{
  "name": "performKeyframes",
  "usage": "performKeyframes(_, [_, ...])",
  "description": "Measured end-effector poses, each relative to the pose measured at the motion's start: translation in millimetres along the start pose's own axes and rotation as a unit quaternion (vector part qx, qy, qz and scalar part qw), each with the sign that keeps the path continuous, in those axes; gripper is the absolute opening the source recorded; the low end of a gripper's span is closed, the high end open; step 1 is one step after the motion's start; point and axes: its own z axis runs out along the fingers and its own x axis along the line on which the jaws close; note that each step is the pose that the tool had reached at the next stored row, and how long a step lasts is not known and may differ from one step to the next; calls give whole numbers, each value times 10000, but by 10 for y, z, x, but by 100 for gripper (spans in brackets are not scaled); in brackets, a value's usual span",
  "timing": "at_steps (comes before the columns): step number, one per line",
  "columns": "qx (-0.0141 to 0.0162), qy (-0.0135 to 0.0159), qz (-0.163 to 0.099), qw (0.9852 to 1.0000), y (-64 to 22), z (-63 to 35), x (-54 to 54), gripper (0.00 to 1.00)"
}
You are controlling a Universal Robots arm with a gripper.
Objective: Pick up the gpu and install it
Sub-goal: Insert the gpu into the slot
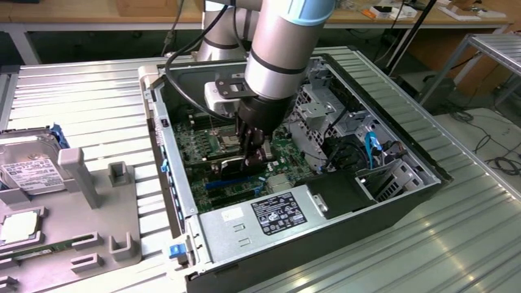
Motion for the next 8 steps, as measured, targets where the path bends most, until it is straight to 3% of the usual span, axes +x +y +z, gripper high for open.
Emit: performKeyframes(8, [0,1,0,10000,-4,23,0,27])
